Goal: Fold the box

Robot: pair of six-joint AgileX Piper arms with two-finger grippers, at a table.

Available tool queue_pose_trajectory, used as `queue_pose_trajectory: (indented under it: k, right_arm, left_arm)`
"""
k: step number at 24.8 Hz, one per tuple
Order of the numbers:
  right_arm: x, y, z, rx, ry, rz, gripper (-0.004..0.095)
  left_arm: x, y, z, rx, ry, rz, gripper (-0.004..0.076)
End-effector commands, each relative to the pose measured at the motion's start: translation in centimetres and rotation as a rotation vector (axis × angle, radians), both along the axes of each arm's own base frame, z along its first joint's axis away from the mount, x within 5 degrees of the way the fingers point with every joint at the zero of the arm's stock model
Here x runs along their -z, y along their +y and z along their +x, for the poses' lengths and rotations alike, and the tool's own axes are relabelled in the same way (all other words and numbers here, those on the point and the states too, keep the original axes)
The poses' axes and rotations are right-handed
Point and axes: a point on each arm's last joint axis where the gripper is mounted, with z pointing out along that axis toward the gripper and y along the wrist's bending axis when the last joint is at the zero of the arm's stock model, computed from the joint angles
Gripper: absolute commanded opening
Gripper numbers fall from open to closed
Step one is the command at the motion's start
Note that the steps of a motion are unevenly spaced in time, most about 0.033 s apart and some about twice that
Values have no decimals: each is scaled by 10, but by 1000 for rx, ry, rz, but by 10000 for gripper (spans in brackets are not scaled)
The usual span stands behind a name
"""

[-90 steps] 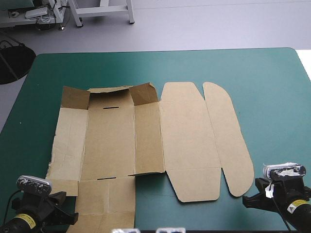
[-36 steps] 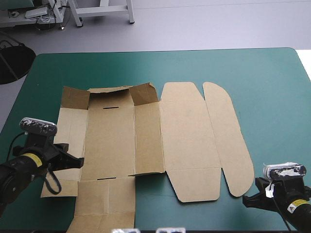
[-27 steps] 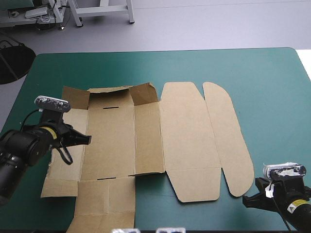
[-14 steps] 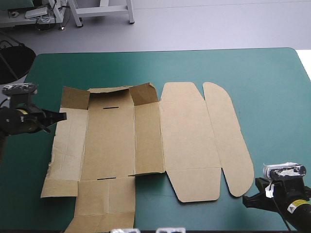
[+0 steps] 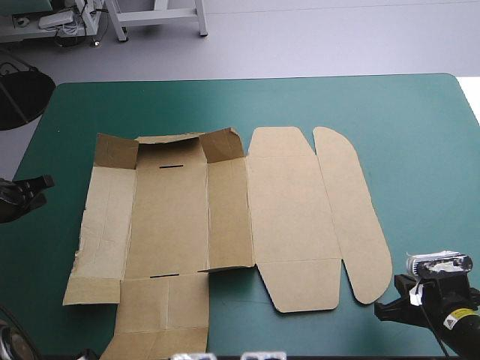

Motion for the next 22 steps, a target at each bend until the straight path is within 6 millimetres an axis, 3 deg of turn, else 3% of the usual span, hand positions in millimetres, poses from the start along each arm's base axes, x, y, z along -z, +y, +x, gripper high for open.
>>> queue_pose_trajectory:
  k: [1, 5, 12, 16, 18, 20, 22]
  right_arm:
    - [-12, 1, 3, -4, -74, 6, 23]
    - [-12, 1, 3, -4, -74, 6, 23]
    - [-12, 1, 3, -4, -74, 6, 23]
    - [-12, 1, 3, -4, -74, 6, 22]
    - [-12, 1, 3, -4, -74, 6, 23]
    - [-12, 1, 3, -4, -74, 6, 23]
    - [-12, 1, 3, -4, -74, 6, 22]
  left_arm:
    - [1, 3, 10, 28, 4, -59, -8]
    - [23, 14, 22, 30, 80, -99, -8]
    - [27, 11, 18, 114, 131, -87, 33]
    - [31, 8, 15, 183, 175, -112, 184]
    - [38, 12, 15, 185, 221, -111, 342]
    - [42, 12, 16, 168, 241, -129, 439]
    - [48, 10, 14, 167, 251, -155, 472]
